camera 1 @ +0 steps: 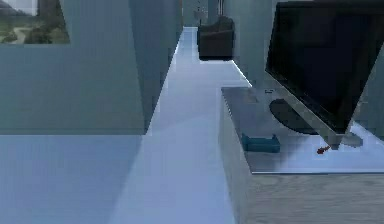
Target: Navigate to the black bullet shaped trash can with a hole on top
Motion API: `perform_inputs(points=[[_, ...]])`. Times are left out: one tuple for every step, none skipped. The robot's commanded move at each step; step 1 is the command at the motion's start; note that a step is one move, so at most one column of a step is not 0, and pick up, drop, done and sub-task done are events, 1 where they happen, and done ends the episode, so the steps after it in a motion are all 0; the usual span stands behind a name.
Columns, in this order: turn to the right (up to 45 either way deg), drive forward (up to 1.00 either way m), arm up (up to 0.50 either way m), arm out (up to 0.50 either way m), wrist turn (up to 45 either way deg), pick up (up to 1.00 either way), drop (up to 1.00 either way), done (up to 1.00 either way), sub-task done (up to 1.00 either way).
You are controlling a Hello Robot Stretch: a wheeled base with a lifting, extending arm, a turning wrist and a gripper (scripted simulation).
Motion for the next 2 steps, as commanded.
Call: perform_inputs(points=[[0.0,1.00,0.00,0.00,0.0,0.00,0.00,0.00,0.00],[0.0,1.00,0.00,0.00,0.0,0.00,0.00,0.00,0.00]])
